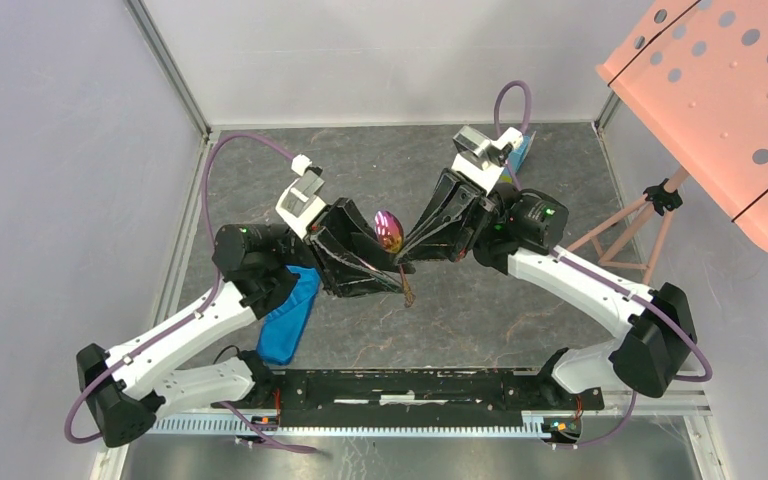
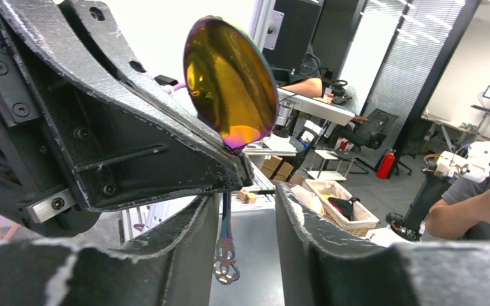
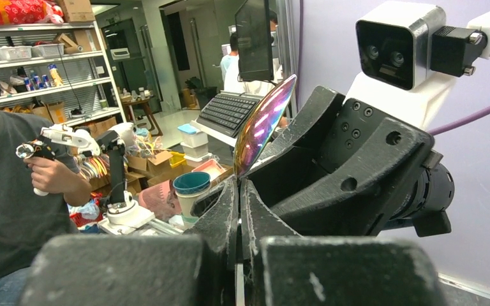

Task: Fold the napkin into a case and place the utensils inside
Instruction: Pass from the right arm to the left

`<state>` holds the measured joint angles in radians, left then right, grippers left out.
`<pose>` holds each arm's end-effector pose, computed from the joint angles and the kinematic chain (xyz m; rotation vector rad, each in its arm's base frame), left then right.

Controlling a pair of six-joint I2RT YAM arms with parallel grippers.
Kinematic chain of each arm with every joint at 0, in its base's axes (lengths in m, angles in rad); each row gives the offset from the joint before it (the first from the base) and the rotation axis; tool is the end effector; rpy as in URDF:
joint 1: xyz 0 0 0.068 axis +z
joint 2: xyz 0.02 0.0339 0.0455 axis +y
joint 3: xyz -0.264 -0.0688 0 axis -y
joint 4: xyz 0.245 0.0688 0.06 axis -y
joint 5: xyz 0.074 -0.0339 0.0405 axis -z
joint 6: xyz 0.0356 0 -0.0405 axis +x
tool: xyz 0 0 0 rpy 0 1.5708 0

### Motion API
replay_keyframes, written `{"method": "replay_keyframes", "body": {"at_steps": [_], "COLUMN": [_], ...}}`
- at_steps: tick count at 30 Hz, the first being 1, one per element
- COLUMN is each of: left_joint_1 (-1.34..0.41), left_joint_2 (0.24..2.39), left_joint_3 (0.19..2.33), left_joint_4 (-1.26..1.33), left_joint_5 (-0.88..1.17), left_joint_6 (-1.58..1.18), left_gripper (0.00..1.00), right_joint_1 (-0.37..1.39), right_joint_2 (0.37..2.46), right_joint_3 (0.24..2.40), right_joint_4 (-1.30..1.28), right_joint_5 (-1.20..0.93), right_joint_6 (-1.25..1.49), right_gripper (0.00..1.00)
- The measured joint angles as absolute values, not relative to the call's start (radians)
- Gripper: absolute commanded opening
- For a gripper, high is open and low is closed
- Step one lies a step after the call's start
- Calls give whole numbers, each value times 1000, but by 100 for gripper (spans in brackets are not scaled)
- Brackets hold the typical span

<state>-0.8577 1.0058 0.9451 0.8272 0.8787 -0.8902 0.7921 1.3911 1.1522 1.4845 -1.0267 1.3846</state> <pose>0.1078 -0.1666 0.4486 0.9724 0.9092 -1.8800 0.1571 0.2026 0.4612 -1.1055 0.7234 2.0898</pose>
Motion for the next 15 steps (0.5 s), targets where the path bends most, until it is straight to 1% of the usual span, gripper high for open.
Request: {"method": "replay_keyframes", "body": {"at_steps": [3, 5, 8, 10, 11, 12, 13, 15], "left_joint_1": [-858, -858, -858, -857, -857, -856, -856, -855], "left_joint_2": [1022, 1033, 1036, 1037, 1039, 1040, 1040, 1037], "left_joint_3": [945, 945, 945, 945, 945, 945, 945, 954], "left_joint_4": [896, 924, 939, 940, 939, 938, 936, 901], "left_joint_5": [896, 901, 901, 901, 900, 900, 900, 900], "left_joint_6": [-926, -946, -962, -965, -968, -970, -973, -969], "left_gripper": [37, 32, 20, 9, 7, 3, 2, 2], "right_joint_1": [792, 793, 799, 803, 805, 806, 807, 806], "right_joint_2": [1391, 1391, 1391, 1391, 1391, 1391, 1391, 1391], "right_joint_3": [1157, 1161, 1163, 1163, 1163, 1163, 1163, 1163], "right_joint_4": [1485, 1485, 1485, 1485, 1485, 1485, 1485, 1485], "right_joint_5": [-1028, -1029, -1028, -1027, -1027, -1027, -1028, -1028], "right_joint_6": [1387, 1387, 1388, 1389, 1390, 1390, 1390, 1391], "right_gripper": [0, 0, 0, 0, 0, 1, 7, 26]}}
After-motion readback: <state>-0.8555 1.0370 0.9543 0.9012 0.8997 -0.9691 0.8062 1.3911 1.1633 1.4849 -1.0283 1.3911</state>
